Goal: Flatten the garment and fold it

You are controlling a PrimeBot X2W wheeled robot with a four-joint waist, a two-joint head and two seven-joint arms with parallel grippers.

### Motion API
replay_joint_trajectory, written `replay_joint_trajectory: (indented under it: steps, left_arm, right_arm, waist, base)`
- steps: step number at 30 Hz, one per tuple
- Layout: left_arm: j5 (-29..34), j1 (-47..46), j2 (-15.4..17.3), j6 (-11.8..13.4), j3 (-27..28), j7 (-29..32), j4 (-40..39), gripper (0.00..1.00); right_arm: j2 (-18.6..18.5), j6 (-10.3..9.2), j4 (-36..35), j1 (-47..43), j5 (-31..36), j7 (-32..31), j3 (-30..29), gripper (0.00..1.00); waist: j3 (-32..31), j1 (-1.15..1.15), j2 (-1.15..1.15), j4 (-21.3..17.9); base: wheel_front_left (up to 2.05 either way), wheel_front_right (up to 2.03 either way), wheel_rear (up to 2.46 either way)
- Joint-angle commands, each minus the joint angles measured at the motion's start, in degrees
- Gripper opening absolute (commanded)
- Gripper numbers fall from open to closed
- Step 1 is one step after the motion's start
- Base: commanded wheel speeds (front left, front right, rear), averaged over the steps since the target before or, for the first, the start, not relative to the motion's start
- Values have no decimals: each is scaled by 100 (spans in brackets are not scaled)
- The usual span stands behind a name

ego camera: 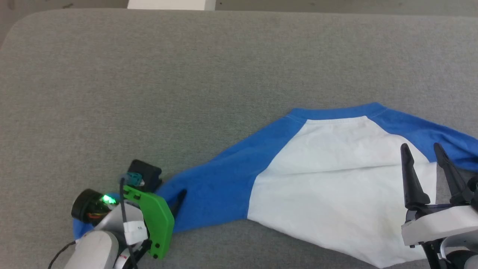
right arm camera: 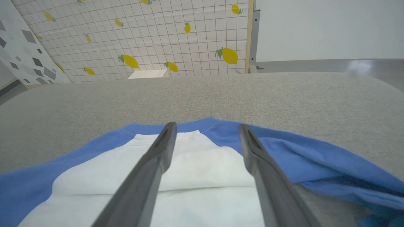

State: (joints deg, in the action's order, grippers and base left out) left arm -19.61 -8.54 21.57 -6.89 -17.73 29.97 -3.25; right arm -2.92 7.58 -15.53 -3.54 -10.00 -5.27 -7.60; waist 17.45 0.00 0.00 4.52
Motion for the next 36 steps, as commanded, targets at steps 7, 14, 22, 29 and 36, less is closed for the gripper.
replay_joint_trajectory:
  steps: [7, 14, 22, 29, 36]
  left_arm:
    - [-63, -282, 187, -9, -196, -293, 518, 0]
    - [202, -382, 160, 600, 309, -1265, 509, 0]
    - [-186, 369, 120, 862, 464, -770, 449, 100]
    - [-878, 282, -384, 752, 747, -1387, -447, 100]
    - [-456, -602, -203, 527, 417, -1260, -1216, 100]
  right_arm:
    - [4, -9, 71, 130, -17, 74, -10, 100]
    - [4, -9, 41, 181, 35, 36, -44, 100]
    - [4, -9, 30, 158, 29, 20, 12, 100]
    - [4, -9, 28, 153, 19, 7, 27, 100]
    - [4, -9, -25, 204, 11, 9, 55, 100]
  waist:
    - [130, 0, 0, -116]
    - [101, 0, 0, -28]
    - [92, 0, 0, -28]
    - [71, 0, 0, -58]
    - [242, 0, 0, -154]
  base:
    - [0, 0, 0]
    - [0, 0, 0]
    - [0, 0, 0]
    - [0, 0, 0]
    - [0, 0, 0]
